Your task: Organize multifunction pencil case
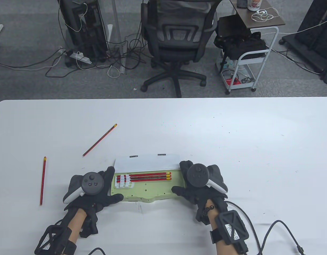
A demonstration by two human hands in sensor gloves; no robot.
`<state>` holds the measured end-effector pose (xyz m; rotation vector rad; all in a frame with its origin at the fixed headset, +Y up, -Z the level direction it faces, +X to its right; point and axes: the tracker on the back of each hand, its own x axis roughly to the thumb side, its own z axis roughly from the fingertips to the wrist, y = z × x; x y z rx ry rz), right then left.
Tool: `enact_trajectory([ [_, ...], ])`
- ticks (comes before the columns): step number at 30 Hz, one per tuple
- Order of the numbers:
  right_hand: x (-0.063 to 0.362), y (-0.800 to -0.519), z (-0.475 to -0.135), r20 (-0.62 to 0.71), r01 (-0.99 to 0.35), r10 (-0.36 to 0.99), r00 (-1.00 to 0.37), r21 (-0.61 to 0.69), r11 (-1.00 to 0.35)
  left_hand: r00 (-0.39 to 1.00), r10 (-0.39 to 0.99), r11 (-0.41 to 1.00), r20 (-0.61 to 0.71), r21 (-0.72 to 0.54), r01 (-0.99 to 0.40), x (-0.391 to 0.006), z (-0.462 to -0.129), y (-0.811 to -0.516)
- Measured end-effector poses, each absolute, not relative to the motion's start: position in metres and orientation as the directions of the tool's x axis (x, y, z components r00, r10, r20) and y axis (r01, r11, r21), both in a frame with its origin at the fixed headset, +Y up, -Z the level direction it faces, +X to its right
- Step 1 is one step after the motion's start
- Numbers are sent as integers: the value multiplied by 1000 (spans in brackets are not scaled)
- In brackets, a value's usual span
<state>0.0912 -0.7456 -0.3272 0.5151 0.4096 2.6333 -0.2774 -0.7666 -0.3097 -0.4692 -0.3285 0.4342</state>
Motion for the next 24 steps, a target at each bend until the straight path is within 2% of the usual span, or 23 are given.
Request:
enact_trajectory([
  [8, 88, -747, -328, 261, -346, 456, -851, 376, -860, 831, 520, 793, 198, -473, -384, -284, -310, -753],
  [10, 88, -747, -328, 260, -340, 451, -854, 378, -861, 818, 554, 791, 154, -405, -459, -289, -312, -742],
  [12, 88, -747, -328, 259, -341, 450, -854, 375, -862, 847, 528, 826, 51, -262, -499, -297, -318, -726],
  [17, 88, -747, -327, 252, -347, 457, -853, 380, -857, 932, 334, 935, -141, -80, -347, -314, -351, -688],
  [21, 88, -747, -328, 251, -350, 461, -851, 384, -854, 953, 170, 981, -252, -50, -189, -322, -382, -676],
  [24, 88, -747, -328, 251, -350, 463, -850, 388, -853, 941, 114, 986, -317, -83, -147, -325, -405, -681],
])
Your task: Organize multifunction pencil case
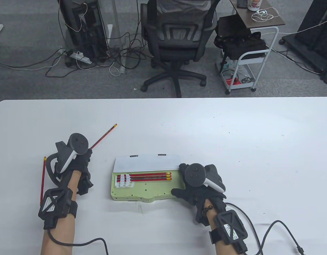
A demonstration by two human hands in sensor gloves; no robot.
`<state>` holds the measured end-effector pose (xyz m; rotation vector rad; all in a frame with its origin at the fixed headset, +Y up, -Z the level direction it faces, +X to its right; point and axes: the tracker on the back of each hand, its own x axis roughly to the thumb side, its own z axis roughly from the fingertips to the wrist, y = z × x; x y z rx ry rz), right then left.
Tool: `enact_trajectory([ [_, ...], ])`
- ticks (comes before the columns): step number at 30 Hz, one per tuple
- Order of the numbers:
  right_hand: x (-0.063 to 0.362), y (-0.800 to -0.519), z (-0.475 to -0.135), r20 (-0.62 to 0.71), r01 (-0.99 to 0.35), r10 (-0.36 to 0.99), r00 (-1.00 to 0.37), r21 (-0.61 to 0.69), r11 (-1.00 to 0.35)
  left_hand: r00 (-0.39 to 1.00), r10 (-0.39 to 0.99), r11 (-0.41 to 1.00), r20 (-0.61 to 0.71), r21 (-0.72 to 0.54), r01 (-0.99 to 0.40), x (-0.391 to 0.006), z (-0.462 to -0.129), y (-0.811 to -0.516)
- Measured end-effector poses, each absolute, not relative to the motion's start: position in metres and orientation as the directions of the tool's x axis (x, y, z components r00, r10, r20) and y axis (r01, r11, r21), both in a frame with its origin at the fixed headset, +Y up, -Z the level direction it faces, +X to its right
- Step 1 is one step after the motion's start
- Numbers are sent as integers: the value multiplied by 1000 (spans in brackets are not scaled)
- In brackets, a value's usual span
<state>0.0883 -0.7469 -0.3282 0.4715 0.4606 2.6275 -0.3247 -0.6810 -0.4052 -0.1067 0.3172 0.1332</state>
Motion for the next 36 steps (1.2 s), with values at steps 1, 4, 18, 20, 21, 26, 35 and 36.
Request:
enact_trajectory([
  [1, 88, -747, -328, 251, -350, 463, -850, 388, -853, 938, 106, 986, -329, -87, -141, -325, -410, -683],
  [4, 88, -747, -328, 252, -342, 457, -853, 389, -855, 931, -3, 989, -365, -141, -53, -321, -427, -695],
  [18, 89, -748, -329, 247, -355, 470, -848, 396, -847, 904, -221, 957, -367, -260, 129, -304, -455, -744],
  [20, 89, -747, -329, 247, -351, 467, -849, 396, -848, 905, -212, 964, -370, -229, 133, -303, -455, -745],
  [21, 89, -748, -329, 247, -351, 467, -849, 397, -848, 901, -217, 964, -376, -230, 136, -303, -455, -745],
  [26, 89, -748, -329, 248, -347, 464, -851, 399, -849, 904, -240, 957, -353, -242, 160, -302, -457, -748],
  [35, 88, -747, -329, 249, -344, 462, -851, 402, -849, 918, -223, 947, -329, -296, 123, -309, -453, -749],
  [36, 88, -747, -329, 248, -344, 463, -851, 401, -849, 924, -208, 951, -322, -288, 114, -309, -451, -747],
])
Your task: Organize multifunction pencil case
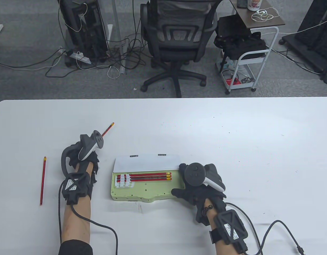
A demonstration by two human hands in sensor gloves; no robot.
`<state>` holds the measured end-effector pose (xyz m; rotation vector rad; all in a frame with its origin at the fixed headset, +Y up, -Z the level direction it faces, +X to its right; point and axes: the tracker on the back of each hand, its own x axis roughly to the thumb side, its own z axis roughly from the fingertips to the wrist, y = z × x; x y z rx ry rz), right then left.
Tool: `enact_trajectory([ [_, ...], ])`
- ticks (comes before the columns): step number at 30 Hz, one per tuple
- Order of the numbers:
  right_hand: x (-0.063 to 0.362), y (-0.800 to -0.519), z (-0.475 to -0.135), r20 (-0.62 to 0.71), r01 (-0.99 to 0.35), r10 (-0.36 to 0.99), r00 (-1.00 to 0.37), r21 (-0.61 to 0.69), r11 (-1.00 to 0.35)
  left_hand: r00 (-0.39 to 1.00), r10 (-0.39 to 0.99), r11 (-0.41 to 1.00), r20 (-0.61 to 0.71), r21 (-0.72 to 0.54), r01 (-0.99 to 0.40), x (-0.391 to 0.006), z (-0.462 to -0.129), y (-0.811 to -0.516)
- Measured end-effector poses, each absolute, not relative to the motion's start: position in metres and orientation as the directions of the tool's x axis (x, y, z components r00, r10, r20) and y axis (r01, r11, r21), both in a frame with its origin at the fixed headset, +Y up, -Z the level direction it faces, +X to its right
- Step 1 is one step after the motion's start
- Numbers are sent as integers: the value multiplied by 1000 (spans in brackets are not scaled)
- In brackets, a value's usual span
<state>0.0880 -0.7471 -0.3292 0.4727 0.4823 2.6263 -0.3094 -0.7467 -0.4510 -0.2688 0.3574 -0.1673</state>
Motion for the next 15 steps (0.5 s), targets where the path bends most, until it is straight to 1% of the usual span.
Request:
enact_trajectory([
  [4, 87, -747, -329, 251, -336, 455, -855, 401, -852, 942, -138, 973, -306, -219, 71, -310, -437, -729],
  [7, 87, -747, -329, 250, -334, 452, -856, 399, -854, 954, -31, 989, -298, -144, -13, -312, -422, -707],
  [10, 87, -747, -329, 250, -331, 448, -858, 396, -856, 964, 20, 995, -265, -85, -44, -311, -403, -683],
  [12, 87, -747, -329, 251, -328, 445, -860, 396, -858, 973, 34, 998, -229, -50, -47, -308, -390, -671],
  [15, 87, -747, -329, 253, -327, 444, -860, 395, -859, 986, -7, 1000, -167, 6, 8, -300, -368, -659],
])
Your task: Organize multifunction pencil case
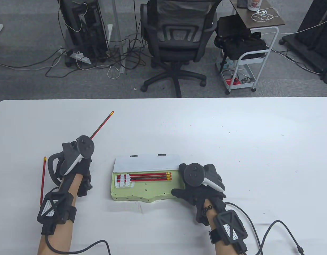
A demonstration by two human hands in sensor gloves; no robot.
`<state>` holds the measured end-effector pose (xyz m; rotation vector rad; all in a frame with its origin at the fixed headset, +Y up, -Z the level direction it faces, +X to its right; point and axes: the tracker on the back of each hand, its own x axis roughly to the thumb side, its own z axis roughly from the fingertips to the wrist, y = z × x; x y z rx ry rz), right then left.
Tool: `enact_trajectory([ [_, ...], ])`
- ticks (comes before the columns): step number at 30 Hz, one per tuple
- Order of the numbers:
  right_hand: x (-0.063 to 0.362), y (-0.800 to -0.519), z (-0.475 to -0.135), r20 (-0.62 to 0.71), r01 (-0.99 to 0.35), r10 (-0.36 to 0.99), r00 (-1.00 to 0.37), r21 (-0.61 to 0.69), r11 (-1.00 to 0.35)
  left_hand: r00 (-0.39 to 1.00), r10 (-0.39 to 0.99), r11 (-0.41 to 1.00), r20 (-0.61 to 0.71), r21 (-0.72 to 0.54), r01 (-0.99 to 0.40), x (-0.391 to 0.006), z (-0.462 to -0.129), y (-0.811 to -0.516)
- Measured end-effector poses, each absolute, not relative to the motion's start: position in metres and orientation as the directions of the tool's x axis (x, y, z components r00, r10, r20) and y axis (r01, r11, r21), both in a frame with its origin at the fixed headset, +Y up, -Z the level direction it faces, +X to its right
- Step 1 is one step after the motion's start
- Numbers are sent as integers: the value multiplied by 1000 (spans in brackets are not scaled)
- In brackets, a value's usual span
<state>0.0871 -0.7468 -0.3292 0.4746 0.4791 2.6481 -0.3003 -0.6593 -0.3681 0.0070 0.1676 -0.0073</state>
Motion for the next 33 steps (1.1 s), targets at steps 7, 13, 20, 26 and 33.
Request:
enact_trajectory([
  [7, 87, -746, -329, 255, -317, 433, -864, 393, -863, 999, -49, 994, -17, 94, 50, -278, -321, -657],
  [13, 86, -746, -329, 256, -312, 427, -867, 388, -867, 995, -36, 987, 88, 159, 22, -257, -295, -672],
  [20, 86, -746, -328, 263, -304, 417, -870, 380, -874, 980, -53, 972, 192, 233, 7, -242, -284, -696],
  [26, 85, -745, -327, 274, -289, 398, -876, 363, -886, 967, -99, 965, 235, 260, 35, -238, -278, -700],
  [33, 84, -737, -323, 308, -250, 345, -887, 308, -918, 955, -88, 962, 282, 272, 8, -240, -272, -701],
])
